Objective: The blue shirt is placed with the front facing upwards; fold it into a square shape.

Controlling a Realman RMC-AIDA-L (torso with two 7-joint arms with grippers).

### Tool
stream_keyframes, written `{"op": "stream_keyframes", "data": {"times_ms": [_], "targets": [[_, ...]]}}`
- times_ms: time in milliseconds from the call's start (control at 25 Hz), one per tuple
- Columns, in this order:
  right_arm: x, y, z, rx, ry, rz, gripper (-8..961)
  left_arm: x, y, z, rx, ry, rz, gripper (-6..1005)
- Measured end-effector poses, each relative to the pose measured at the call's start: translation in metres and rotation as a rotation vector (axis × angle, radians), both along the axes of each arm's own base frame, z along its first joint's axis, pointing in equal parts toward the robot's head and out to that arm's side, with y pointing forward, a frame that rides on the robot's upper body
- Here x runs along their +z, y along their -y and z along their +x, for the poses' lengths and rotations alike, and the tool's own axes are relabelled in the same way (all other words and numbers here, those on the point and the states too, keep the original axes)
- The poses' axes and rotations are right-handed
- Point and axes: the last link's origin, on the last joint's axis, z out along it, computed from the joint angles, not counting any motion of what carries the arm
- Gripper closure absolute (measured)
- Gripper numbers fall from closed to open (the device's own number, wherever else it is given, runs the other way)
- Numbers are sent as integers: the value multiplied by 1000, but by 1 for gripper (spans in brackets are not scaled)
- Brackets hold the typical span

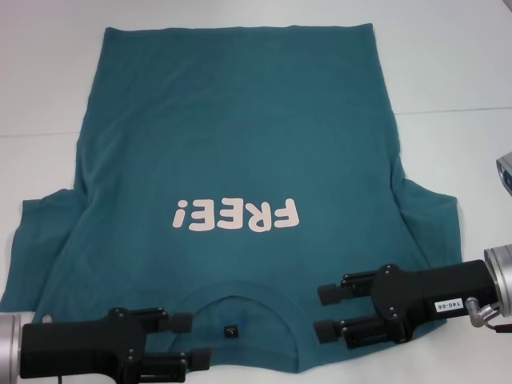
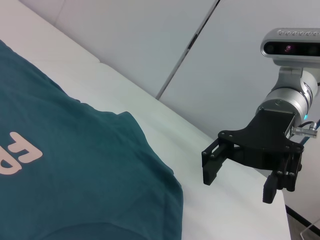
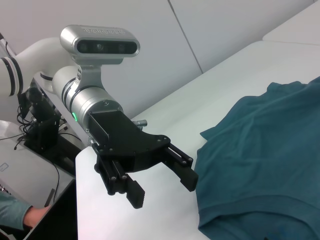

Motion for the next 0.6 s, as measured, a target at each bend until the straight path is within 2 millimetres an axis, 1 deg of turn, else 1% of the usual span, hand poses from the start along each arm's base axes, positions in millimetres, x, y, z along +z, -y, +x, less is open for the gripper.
{"op": "stream_keyframes", "data": {"times_ms": [600], "targets": [[1,1,2,-12,-4,5,207,2,0,-1,21,5,0,205]]}}
